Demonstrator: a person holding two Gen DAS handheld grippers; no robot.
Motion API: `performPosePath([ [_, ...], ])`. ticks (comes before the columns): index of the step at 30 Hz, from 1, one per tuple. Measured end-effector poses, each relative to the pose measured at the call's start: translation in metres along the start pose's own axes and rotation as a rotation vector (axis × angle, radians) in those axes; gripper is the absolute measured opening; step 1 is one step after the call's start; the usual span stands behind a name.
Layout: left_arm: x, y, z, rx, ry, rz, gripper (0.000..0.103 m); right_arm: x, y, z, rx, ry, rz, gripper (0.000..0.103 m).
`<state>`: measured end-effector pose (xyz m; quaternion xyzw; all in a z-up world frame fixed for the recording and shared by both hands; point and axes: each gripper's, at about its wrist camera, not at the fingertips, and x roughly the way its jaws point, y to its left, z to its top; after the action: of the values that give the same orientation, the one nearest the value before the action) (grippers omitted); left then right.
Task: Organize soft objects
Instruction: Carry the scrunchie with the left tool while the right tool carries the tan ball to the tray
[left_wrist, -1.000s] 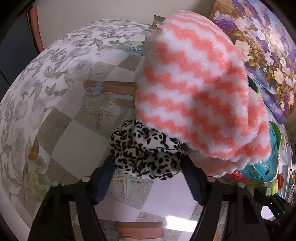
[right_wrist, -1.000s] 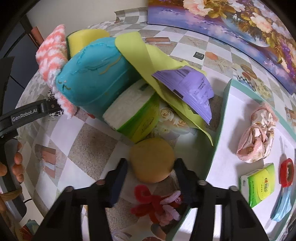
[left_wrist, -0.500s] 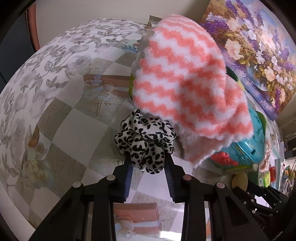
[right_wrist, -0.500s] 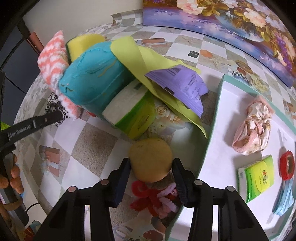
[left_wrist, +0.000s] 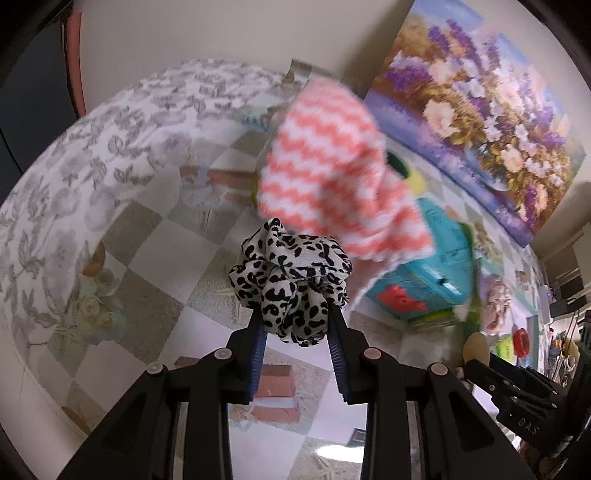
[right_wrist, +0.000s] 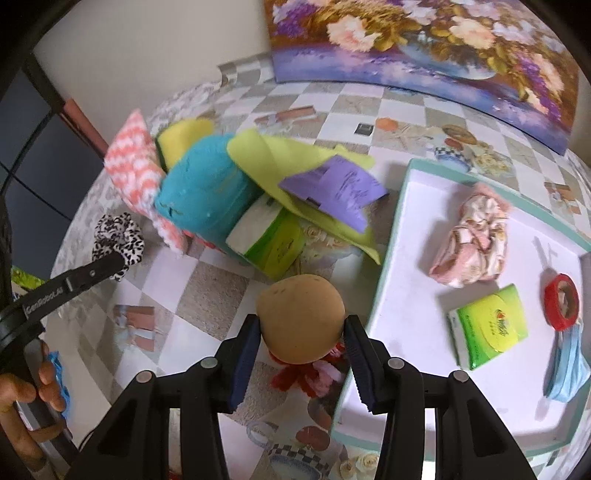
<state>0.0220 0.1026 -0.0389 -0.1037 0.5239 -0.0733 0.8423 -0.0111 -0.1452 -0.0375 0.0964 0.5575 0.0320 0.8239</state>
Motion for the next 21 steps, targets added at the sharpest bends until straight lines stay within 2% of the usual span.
performPosePath([
  [7,-0.034,-0.025,0.009,0.058,-0.078,-0.022,0.033,-0.021,-0.002,0.001,0.017,-0.059,-0.027,0.049],
  [14,-0.063,-0.072,0.015,0.146,-0.138,-0.078,0.033,-0.040,-0.014,0.003,0.046,-0.101,-0.074,0.049],
  [17,-0.065,-0.097,0.018,0.187,-0.141,-0.088,0.033,-0.048,-0.026,0.002,0.087,-0.112,-0.074,0.049],
  [21,-0.063,-0.134,0.014,0.248,-0.133,-0.109,0.033,-0.060,-0.047,0.002,0.143,-0.129,-0.129,0.049],
])
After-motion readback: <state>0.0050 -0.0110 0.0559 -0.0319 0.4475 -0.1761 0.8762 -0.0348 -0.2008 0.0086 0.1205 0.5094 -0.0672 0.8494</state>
